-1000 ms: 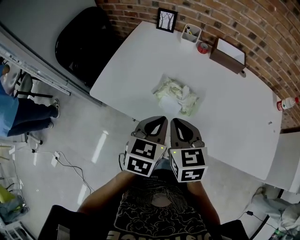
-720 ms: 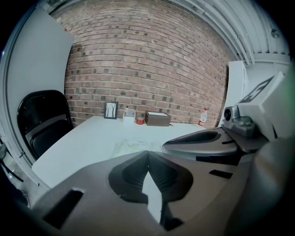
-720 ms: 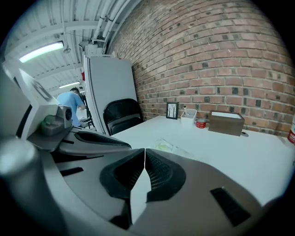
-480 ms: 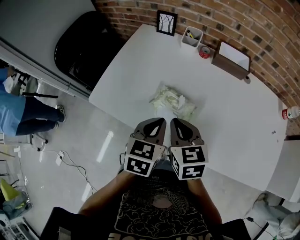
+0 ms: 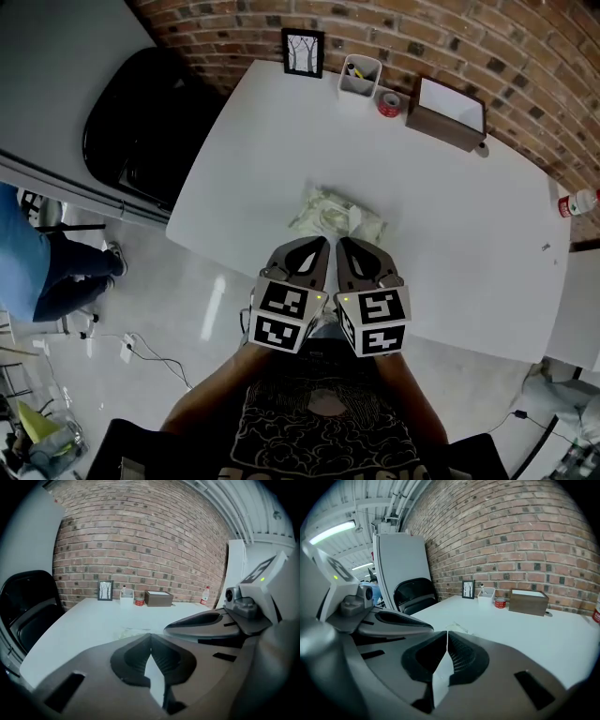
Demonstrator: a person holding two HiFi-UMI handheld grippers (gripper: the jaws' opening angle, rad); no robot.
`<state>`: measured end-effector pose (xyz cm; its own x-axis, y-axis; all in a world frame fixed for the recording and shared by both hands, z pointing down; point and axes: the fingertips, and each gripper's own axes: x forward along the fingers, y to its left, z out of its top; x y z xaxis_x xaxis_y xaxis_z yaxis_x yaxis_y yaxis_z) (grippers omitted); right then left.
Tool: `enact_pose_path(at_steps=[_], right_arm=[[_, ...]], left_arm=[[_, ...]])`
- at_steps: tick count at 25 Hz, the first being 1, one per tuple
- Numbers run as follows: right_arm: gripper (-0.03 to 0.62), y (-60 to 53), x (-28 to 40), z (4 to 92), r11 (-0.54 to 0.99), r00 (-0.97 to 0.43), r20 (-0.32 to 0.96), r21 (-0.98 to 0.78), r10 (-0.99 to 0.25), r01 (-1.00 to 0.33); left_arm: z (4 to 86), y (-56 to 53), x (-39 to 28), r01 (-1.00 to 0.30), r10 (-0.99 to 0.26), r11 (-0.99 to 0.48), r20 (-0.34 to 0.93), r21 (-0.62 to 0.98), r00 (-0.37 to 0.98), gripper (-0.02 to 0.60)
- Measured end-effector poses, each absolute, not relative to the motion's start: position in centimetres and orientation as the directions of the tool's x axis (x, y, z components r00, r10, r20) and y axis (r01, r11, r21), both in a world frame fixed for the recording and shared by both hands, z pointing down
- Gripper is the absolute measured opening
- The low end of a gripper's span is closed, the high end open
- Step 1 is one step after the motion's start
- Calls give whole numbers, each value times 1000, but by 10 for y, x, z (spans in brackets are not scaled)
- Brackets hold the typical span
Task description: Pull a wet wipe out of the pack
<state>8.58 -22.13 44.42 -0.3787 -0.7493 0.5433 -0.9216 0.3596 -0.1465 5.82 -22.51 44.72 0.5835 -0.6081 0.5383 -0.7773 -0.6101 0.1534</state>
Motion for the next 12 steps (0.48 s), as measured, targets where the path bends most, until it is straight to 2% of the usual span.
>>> enact_pose_path(at_steps=[12], right_arm=[[20, -245, 84, 460, 208, -220, 604, -91, -766, -974]], left_arm=[[462, -252, 58, -654, -470, -731, 552, 195, 689, 11]])
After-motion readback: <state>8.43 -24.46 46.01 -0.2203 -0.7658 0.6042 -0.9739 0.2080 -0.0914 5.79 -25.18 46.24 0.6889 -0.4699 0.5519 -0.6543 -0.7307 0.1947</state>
